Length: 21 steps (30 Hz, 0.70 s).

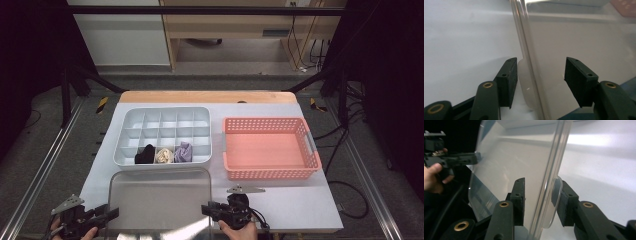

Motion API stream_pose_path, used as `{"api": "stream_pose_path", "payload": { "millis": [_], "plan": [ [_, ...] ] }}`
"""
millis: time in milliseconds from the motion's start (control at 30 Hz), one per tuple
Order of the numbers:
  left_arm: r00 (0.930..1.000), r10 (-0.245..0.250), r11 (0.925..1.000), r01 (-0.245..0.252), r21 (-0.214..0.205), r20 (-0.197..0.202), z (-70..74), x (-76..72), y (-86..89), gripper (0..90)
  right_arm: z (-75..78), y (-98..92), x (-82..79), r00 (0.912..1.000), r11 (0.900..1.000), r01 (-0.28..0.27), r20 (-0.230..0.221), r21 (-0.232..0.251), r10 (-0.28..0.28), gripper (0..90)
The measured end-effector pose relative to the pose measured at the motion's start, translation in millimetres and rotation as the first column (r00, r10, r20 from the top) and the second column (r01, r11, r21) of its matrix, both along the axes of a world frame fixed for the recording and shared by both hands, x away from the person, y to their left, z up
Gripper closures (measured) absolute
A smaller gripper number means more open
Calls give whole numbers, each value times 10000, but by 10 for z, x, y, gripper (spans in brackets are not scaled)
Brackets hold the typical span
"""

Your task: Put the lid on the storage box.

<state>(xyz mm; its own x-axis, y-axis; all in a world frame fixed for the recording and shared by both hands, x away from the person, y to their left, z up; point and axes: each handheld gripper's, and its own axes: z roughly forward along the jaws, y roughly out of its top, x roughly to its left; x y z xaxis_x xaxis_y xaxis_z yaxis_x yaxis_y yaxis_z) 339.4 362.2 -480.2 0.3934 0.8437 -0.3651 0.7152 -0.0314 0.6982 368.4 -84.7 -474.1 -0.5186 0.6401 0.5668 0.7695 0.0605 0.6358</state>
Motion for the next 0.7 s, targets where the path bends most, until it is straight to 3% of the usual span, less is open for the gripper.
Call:
{"api": "stream_pose_path", "payload": {
  "millis": [167, 300, 467, 567, 700],
  "plan": [
    [9996, -256, 9993, 260, -254, 147, 6, -7, -5, 433, -21, 7, 13, 10000, 9996, -34, 45, -297, 35, 655],
    [9995, -184, 9993, 191, -316, 241, 13, -18, -1, 447, -18, 4, 21, 10000, 9996, -8, -45, -273, 7, 659],
    [9987, 36, 9977, 0, -680, 516, 48, -63, 31, 491, 23, 2, 21, 9998, 9998, 91, -147, -174, -94, 665],
    [9967, 77, 9950, 5, -1002, 811, 85, -73, 48, 513, 118, -11, 7, 9997, 9998, 185, 131, -81, -184, 665],
    [9920, 62, 9938, 80, -1111, 1264, 201, -61, 63, 523, 243, -17, 54, 9988, 9997, 233, 426, 78, -236, 664]
  ]
}}
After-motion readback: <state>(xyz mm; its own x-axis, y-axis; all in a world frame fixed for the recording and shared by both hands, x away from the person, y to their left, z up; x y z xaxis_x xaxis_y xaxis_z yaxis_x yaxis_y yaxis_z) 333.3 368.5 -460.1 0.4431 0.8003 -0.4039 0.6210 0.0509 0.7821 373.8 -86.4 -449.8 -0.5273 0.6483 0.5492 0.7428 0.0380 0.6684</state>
